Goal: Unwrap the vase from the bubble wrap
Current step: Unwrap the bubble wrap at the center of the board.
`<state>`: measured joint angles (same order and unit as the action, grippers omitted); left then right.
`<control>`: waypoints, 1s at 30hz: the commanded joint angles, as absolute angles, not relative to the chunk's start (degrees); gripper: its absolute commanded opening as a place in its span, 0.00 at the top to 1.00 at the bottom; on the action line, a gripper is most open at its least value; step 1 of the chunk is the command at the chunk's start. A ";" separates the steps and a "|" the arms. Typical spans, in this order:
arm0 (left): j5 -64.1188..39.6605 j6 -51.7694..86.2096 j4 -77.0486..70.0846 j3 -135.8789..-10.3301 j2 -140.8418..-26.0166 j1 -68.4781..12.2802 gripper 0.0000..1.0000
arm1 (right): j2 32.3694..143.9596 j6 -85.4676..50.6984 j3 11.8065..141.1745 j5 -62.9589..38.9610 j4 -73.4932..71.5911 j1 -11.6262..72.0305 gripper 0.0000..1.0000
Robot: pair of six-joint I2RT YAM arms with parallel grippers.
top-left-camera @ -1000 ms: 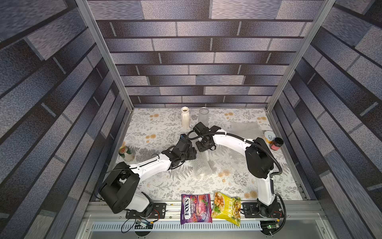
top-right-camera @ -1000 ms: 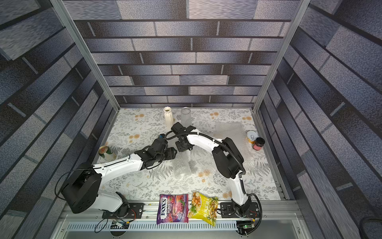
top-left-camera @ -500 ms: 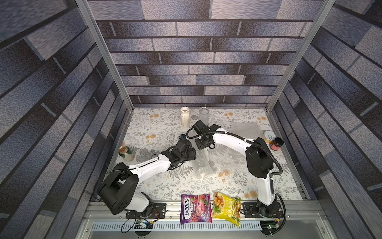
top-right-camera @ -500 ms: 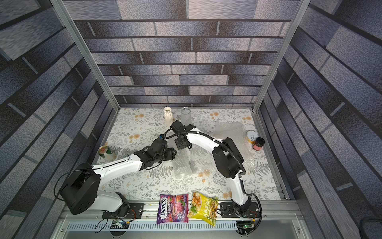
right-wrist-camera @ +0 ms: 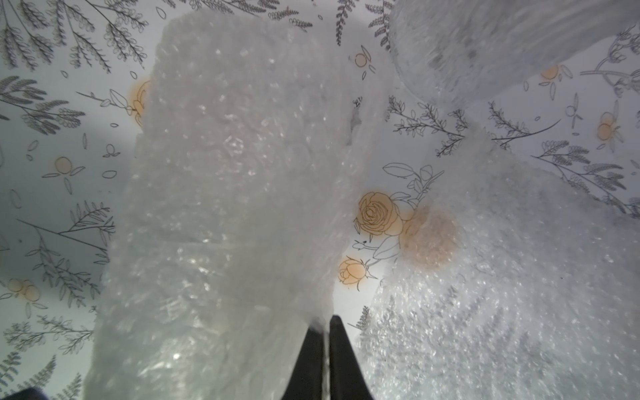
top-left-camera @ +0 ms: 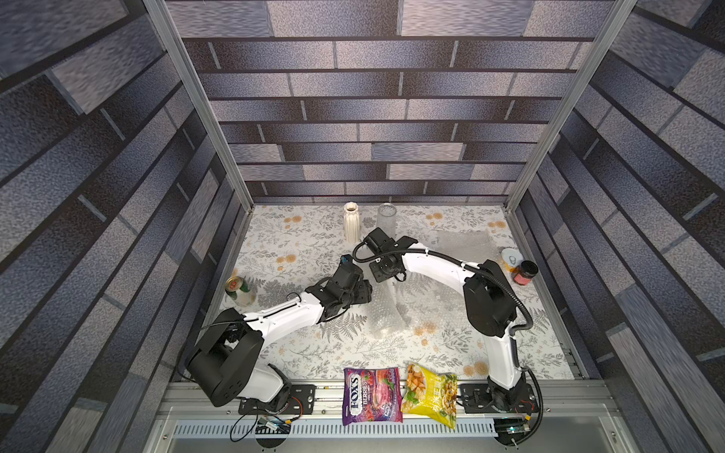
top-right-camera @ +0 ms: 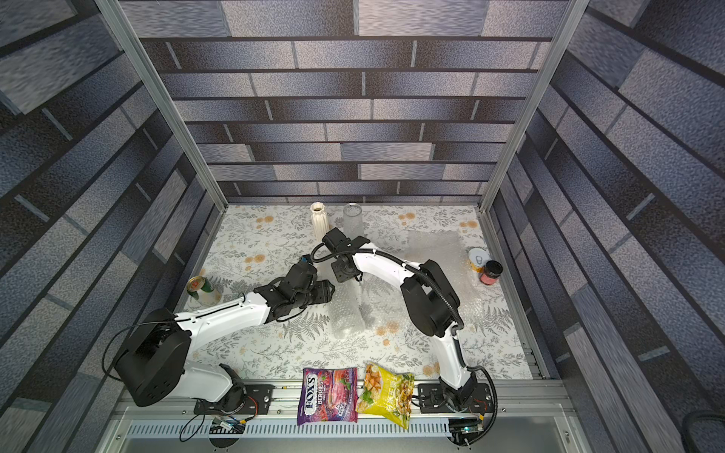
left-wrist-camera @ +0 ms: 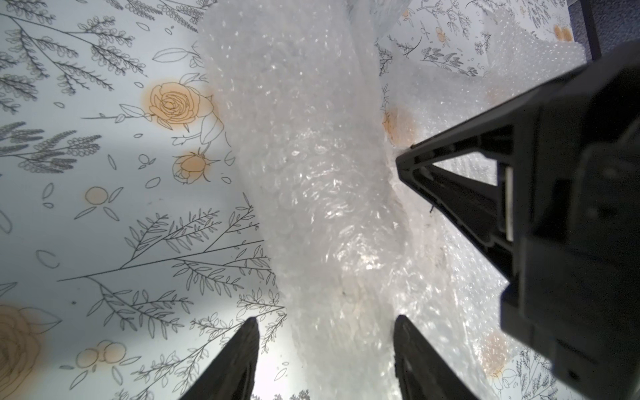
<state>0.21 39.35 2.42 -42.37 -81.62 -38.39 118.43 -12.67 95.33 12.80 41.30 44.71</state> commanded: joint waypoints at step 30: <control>-2.04 40.68 3.38 -39.99 -82.14 -36.62 0.37 | 112.42 -13.35 86.69 6.86 33.91 39.07 0.92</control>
<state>-1.56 40.53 -0.19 -39.90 -83.11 -36.36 114.28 -12.67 87.85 7.88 35.83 39.94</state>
